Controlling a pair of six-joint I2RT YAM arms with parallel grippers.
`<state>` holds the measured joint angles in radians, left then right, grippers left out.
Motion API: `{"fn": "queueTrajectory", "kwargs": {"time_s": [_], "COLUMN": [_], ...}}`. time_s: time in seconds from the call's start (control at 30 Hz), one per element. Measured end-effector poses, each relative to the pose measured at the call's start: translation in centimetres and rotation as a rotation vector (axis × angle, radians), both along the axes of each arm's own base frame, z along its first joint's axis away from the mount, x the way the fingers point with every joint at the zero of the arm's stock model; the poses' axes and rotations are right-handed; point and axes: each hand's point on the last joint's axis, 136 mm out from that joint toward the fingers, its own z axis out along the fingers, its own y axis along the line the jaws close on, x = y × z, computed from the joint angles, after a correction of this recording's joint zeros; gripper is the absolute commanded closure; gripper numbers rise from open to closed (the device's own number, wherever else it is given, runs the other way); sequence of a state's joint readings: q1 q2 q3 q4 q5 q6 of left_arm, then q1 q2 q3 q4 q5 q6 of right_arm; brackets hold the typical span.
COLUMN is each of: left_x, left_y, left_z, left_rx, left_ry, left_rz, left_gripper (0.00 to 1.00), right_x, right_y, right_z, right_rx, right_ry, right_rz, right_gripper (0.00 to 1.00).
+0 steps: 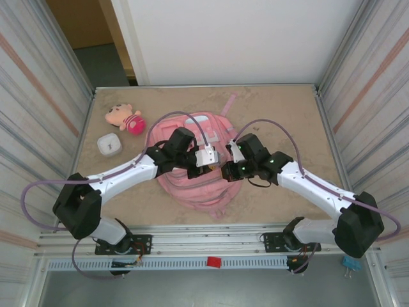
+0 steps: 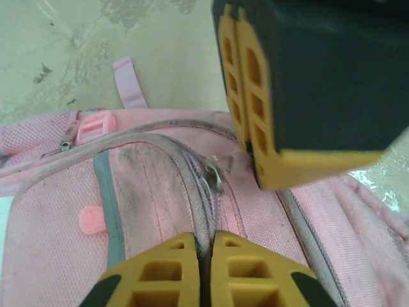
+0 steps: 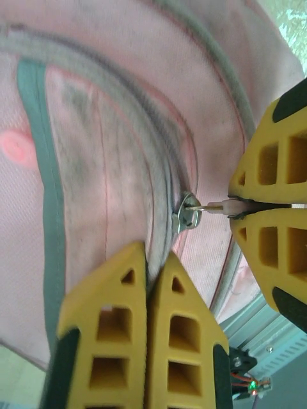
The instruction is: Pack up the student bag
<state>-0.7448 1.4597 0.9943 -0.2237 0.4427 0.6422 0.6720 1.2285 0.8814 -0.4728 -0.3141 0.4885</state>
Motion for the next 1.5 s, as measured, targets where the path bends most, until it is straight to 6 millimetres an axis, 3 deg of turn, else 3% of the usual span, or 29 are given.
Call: {"fn": "queueTrajectory", "kwargs": {"time_s": [0.13, 0.33, 0.63, 0.93, 1.03, 1.13, 1.17, 1.23, 1.4, 1.5], "left_x": [-0.4, -1.8, -2.9, -2.8, -2.7, -3.2, -3.5, -3.6, -1.0, 1.5], "left_y": [1.0, 1.3, 1.2, 1.6, 1.6, 1.6, 1.6, 1.6, 2.8, 5.4], "left_z": [0.8, 1.2, 1.1, 0.5, 0.6, 0.9, 1.3, 2.8, 8.0, 11.4], "left_rx": [-0.030, -0.064, -0.046, -0.004, -0.010, -0.041, -0.056, -0.101, -0.201, -0.283], "left_ry": [-0.024, -0.023, -0.067, -0.100, -0.077, -0.005, 0.023, 0.082, 0.196, 0.253], "left_rz": [-0.008, -0.077, -0.174, -0.191, -0.165, -0.099, -0.076, 0.004, 0.323, 0.572], "left_gripper": [0.99, 0.99, 0.99, 0.94, 0.83, 0.54, 0.46, 0.37, 0.26, 0.17], "right_x": [1.5, 1.7, 3.9, 4.3, 4.6, 6.3, 6.9, 8.1, 9.8, 9.8], "right_y": [-1.6, -2.1, -2.3, -1.5, -1.7, -3.3, -3.7, -4.3, -3.6, -3.6], "right_z": [0.4, 0.2, -1.0, -2.0, -2.0, -1.7, -1.1, 1.1, 10.2, 13.9], "right_rx": [0.020, 0.019, -0.002, -0.002, -0.005, -0.027, -0.019, 0.000, 0.094, 0.120], "right_ry": [0.004, 0.014, 0.097, 0.176, 0.170, 0.127, 0.105, 0.042, -0.180, -0.276], "right_rz": [-0.059, -0.056, -0.084, -0.053, -0.066, -0.148, -0.176, -0.210, -0.209, -0.201], "right_gripper": [1.00, 1.00, 1.00, 1.00, 0.57, 0.35, 0.23, 0.15, 0.11, 0.11]}}
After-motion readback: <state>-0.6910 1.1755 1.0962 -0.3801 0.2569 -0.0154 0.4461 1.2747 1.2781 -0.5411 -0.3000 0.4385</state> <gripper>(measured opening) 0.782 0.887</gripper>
